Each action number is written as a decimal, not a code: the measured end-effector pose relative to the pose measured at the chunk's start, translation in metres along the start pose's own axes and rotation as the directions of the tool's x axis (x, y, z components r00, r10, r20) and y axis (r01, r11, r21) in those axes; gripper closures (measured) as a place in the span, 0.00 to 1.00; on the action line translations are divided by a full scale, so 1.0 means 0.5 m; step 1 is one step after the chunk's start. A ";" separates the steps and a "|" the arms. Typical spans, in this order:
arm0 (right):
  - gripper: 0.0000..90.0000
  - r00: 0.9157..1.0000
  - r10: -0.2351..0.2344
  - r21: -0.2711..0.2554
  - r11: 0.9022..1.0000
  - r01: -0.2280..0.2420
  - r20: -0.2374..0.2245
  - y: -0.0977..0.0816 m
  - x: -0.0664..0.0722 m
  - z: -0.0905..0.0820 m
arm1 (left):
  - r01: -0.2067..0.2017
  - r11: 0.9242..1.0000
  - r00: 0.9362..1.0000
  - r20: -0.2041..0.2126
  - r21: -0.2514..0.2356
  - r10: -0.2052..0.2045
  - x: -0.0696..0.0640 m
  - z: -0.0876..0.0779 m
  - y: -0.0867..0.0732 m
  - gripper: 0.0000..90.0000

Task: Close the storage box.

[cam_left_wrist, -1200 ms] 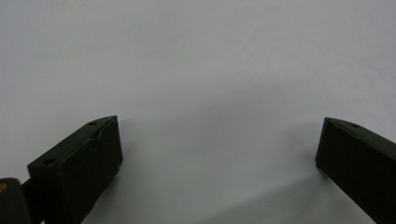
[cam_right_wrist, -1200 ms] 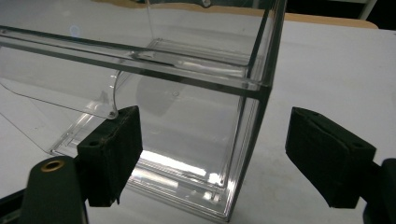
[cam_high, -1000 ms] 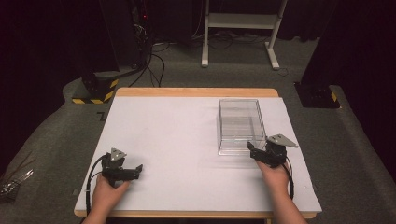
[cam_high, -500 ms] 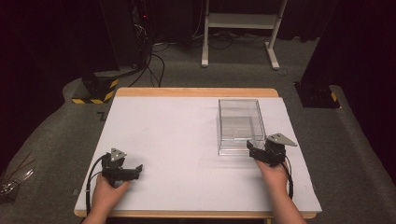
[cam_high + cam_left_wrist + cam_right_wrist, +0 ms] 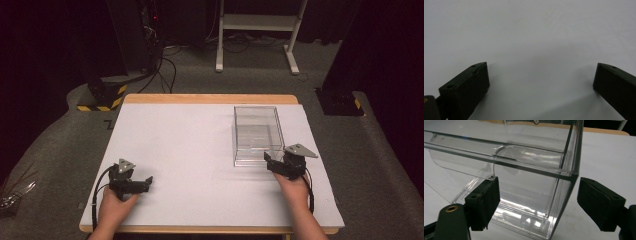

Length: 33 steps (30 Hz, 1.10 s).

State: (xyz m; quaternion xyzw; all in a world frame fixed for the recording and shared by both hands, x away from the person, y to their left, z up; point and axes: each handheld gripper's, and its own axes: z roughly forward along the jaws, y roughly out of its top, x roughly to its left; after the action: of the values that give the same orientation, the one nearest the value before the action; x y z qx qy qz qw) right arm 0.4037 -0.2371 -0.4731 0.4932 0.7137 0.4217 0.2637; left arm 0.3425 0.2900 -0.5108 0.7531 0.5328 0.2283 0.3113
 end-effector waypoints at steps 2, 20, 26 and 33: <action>0.21 1.000 -0.001 0.000 1.000 0.001 0.000 -0.002 -0.001 -0.007 | 0.000 1.000 1.000 0.000 0.000 0.000 0.000 0.000 0.000 0.01; 0.21 1.000 0.002 -0.006 1.000 -0.002 0.002 -0.034 -0.014 -0.068 | -0.002 1.000 1.000 -0.001 0.000 0.002 0.000 0.000 0.000 0.01; 0.21 1.000 0.003 0.038 0.999 -0.003 0.013 -0.075 -0.026 -0.097 | -0.002 1.000 1.000 -0.001 0.000 0.002 0.000 0.000 0.000 0.01; 0.22 0.999 -0.020 0.088 0.996 0.018 0.027 -0.106 -0.030 -0.121 | -0.004 1.000 1.000 0.001 0.001 0.004 0.000 -0.001 0.000 0.01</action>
State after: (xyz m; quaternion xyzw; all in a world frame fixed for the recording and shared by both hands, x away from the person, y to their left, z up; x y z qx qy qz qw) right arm 0.3360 -0.2799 -0.4889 0.5034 0.7325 0.3805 0.2555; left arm 0.3422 0.2901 -0.5107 0.7544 0.5314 0.2282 0.3105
